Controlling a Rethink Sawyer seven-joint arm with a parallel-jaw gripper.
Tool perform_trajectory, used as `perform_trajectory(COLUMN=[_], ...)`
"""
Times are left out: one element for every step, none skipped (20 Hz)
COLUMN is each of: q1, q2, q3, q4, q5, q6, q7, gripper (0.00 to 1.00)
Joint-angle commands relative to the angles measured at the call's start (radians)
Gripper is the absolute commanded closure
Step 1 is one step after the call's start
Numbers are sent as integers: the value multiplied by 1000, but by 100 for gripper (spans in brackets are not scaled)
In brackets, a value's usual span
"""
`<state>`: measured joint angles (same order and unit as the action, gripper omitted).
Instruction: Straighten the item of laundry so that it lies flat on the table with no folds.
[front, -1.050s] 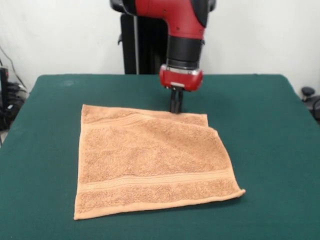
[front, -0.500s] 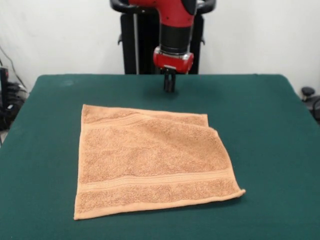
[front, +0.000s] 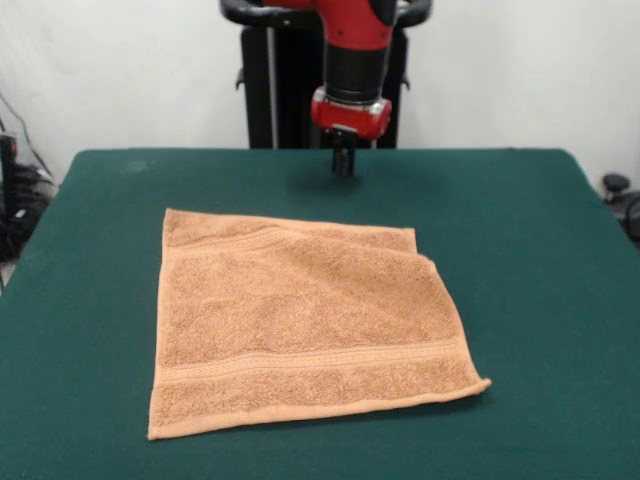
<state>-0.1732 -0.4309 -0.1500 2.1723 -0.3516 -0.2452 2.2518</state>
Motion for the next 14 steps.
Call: perform_trajectory(q1=[80,83,89,95,105,109,113,112,112,116,119,125,134,139], q2=[-140,-172,-208,-242,-273,-294,-315,-332,-346,-352,-354,-351,-340,-318], q3=[133,142,150,156,156,159,163,171,179,179,182,180,177,173], q4=[-34,-33,-32,-36,-43,-49,-53,-55,-58,-65,-71,-78,-90,-101], q5=[87,93,105,118,128,136,143,150,156,157,163,165,169,169], q6=[252,292,335,383,430,462,489,513,537,549,560,562,557,538], q7=[65,60,60,60,56,55,55,56,55,56,61,66,75,83], gripper=[100,100,100,100,100,100,100,100,100,100,100,100,100,100])
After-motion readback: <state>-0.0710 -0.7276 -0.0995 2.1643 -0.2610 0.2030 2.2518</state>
